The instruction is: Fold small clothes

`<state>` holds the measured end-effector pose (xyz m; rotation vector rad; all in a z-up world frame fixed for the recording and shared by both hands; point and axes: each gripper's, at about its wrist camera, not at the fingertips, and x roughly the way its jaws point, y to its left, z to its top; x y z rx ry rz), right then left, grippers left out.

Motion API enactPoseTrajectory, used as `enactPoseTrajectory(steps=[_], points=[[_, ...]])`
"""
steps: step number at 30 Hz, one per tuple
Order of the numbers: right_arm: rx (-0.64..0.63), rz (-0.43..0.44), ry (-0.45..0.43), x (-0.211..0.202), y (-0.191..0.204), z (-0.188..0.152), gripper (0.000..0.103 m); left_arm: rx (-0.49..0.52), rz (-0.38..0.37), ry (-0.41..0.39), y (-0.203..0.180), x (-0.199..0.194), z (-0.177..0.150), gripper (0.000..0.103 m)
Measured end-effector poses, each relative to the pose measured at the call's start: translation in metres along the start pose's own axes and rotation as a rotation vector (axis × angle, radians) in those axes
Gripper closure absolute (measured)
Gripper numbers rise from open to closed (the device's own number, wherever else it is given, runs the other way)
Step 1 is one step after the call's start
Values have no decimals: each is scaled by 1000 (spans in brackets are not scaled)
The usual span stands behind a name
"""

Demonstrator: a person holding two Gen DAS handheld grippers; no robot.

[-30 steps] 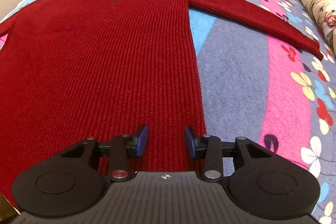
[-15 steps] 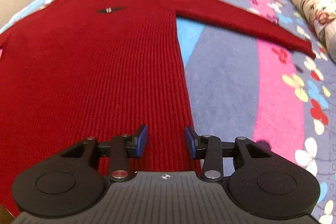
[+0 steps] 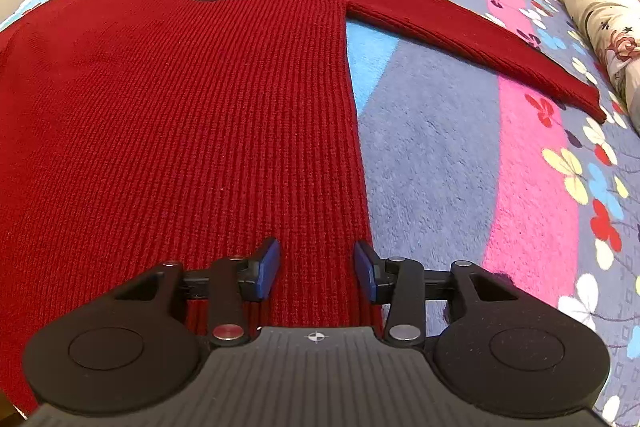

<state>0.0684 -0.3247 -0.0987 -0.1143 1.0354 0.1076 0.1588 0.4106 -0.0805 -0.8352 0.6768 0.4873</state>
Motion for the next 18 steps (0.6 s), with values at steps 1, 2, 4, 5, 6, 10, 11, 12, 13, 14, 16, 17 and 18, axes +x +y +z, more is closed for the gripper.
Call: enactPoseTrajectory(steps=[1,2,4,5,6,10,11,12,13,14,16,17,18], points=[[-2,-1,0,-1,1,-1,59,-8,-4,-15,0,0,1,47],[-2,-1,0,-1,1,-1,59,-23,-14,-28,0,-1,3,47],[-2,2,0,-1,1,-1,59,-60,-39,-54,0,-3,6,47],[-2,3,0,-1,0,-1,59,-67,-40,-65,0,-3,7,48],[-2,4,0,-1,0,-1,59,-72,-33,-73,0,-3,8,49],[-10,1,0,-1,1,0,59,0,98,-57,-10,8,8,91],[-11,0,0,-1,1,0,59,81,175,-50,-20,11,5,91],[-12,0,0,-1,1,0,59,144,233,-49,-30,14,1,90],[-13,-1,0,-1,2,1,59,188,281,-58,-39,15,-1,90],[-13,0,0,-1,2,0,59,220,328,-80,-50,13,-5,91],[-13,0,-1,-1,2,0,59,268,398,-138,-71,8,-13,91],[-13,1,-3,-1,2,0,59,314,429,-179,-86,5,-20,92],[-14,1,-6,-1,2,0,59,374,447,-235,-104,1,-29,92]])
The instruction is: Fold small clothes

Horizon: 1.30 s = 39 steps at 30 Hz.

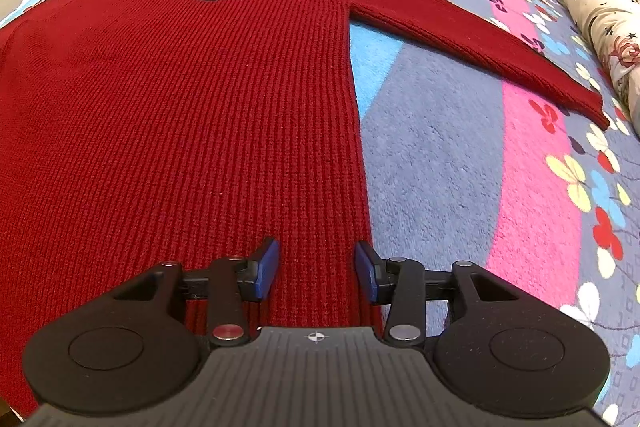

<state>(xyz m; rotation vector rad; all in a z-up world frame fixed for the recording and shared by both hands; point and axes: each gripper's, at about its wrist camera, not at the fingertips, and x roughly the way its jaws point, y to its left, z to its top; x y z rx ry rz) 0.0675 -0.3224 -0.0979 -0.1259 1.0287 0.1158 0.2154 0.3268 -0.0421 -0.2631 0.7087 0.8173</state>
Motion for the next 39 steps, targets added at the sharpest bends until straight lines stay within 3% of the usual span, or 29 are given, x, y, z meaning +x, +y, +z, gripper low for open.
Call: enactPoseTrajectory(steps=[2,4,5,7,8,9,10,11,14,16,20,23,24,27,28,32,35,39], points=[[-7,-2,-12,-1,1,-1,59,49,-32,-112,-26,-26,-2,92],[-17,-9,-33,-2,3,-3,59,127,-164,-242,-59,-65,-10,93],[-22,-18,-51,-4,4,-4,59,192,-258,-321,-79,-91,-18,92],[-39,-39,-94,-7,9,-6,59,351,-548,-444,-112,-143,-43,91],[-53,-49,-112,-8,12,-7,59,445,-732,-454,-126,-165,-58,80],[-68,-59,-124,-8,16,-8,59,527,-895,-415,-137,-179,-69,70],[-87,-70,-132,-7,20,-10,59,578,-1002,-385,-144,-188,-79,64],[-109,-84,-138,-6,24,-13,59,580,-1027,-386,-147,-194,-85,64],[-142,-111,-156,-5,31,-18,60,468,-1074,-270,-142,-180,-74,64],[-128,-118,-163,-6,31,-20,60,435,-997,-232,-138,-163,-65,65],[-91,-148,-189,-7,35,-19,62,490,-791,-129,-139,-110,-58,65],[-21,-144,-236,-13,35,-13,73,530,-631,167,-144,-53,-66,64],[12,-144,-259,-16,37,-9,73,478,-649,196,-137,-47,-60,63],[143,-76,-322,-20,42,14,73,313,-757,180,-113,-50,-36,65],[197,-30,-336,-19,45,25,73,299,-771,163,-110,-52,-32,65],[409,145,-345,5,61,76,72,291,-763,151,-109,-57,-25,64],[541,240,-311,35,77,112,59,277,-759,159,-105,-55,-22,64],[679,268,-246,78,94,147,54,269,-745,142,-93,-56,-22,64]])
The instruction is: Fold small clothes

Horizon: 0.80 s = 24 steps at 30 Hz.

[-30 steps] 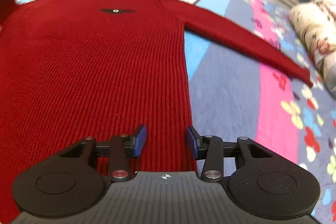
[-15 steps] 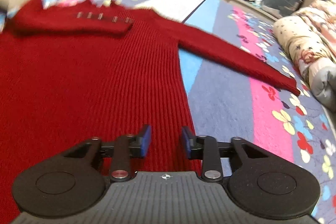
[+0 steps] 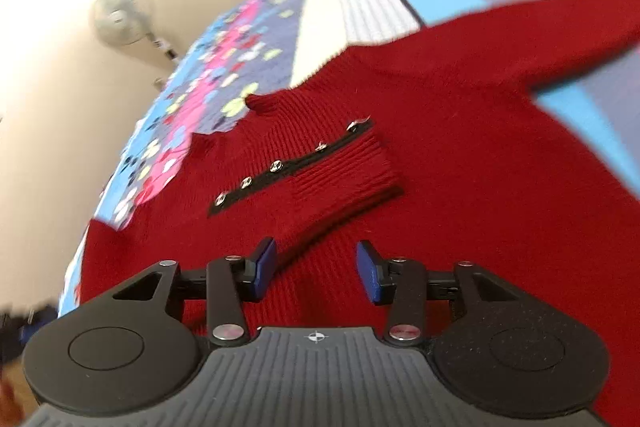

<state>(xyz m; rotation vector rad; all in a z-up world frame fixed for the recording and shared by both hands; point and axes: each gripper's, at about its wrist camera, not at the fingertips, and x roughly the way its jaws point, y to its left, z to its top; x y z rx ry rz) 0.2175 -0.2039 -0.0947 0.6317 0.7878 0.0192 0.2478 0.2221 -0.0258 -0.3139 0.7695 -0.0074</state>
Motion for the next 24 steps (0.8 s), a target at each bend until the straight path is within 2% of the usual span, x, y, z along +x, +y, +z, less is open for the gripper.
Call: enactPoseTrajectory(steps=[1,3,4,5,7,8,10,11,12,13,15,16,17,19,22,24], points=[[26,-14,8,12,3,0,54,8,0,0,-1,-2,0,64],[54,-57,-33,24,12,6,56,22,12,-13,3,-5,0,64],[68,-71,-43,28,14,10,62,27,13,-17,4,-4,1,64],[78,-95,-58,31,16,16,93,28,10,-21,6,-4,2,64],[70,-118,-110,29,21,26,94,26,2,-19,9,-3,2,64],[44,-120,-178,20,26,31,94,27,-1,-15,9,-2,2,64],[20,-138,-382,-8,29,40,94,36,-8,-6,6,3,2,64],[25,-175,-455,-17,24,45,94,42,-16,-2,3,5,2,64],[33,-241,-449,-16,18,51,93,49,-27,5,0,7,1,64],[48,-293,-391,-8,9,56,91,53,-36,11,-3,10,1,64],[86,-335,-211,8,-18,60,88,59,-57,28,-11,15,-1,64],[80,-363,-195,7,-27,58,83,65,-65,37,-15,19,-2,64],[63,-381,-230,2,-33,53,74,74,-70,44,-20,22,-3,64],[26,-407,-290,-8,-41,44,74,89,-75,56,-27,28,-6,64],[46,-295,-250,-7,-59,38,74,116,-65,70,-36,42,-13,64],[19,-284,-236,-13,-70,39,74,184,2,103,-40,61,-23,64]])
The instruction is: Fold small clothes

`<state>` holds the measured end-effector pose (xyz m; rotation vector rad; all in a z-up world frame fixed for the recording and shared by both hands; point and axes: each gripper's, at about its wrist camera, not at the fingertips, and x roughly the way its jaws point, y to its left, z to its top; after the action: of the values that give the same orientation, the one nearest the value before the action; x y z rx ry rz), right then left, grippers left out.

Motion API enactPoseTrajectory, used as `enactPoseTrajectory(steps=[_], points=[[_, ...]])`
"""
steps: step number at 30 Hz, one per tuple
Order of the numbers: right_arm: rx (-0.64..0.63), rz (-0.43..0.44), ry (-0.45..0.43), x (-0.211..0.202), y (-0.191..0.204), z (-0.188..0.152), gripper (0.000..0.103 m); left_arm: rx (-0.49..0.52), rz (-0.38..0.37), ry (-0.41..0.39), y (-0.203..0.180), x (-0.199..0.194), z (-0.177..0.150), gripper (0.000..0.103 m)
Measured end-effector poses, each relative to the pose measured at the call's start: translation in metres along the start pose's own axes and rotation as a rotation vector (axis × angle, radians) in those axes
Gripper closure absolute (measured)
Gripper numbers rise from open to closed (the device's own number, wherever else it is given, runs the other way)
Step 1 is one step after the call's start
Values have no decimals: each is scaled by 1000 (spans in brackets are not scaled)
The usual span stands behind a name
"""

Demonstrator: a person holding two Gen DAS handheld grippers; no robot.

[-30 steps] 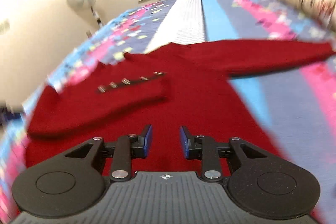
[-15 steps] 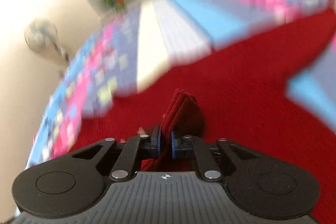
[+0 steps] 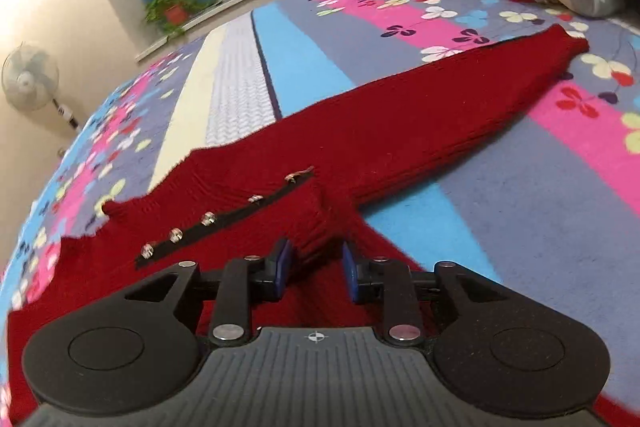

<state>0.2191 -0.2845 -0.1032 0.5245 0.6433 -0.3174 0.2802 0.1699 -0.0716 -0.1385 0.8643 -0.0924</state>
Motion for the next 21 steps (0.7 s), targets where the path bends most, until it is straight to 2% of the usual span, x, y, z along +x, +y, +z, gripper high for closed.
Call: enactPoseTrajectory(steps=[2,4,5,6,8,14,21], points=[[-26,26,7,-1,-11,1,74,45,95,49,0,17,-7,55],[-51,51,10,-3,-21,6,73,28,104,49,1,16,-5,55],[-69,42,1,-5,-26,10,69,28,110,43,0,13,-4,56],[-80,30,-8,-6,-33,15,65,46,120,36,-3,12,-3,56],[-68,19,-19,-9,-49,26,64,88,142,40,-8,12,-4,56],[60,-79,-46,0,-126,58,63,132,139,51,-11,3,1,55],[248,-90,-72,25,-197,98,54,146,146,30,-8,-6,7,54]])
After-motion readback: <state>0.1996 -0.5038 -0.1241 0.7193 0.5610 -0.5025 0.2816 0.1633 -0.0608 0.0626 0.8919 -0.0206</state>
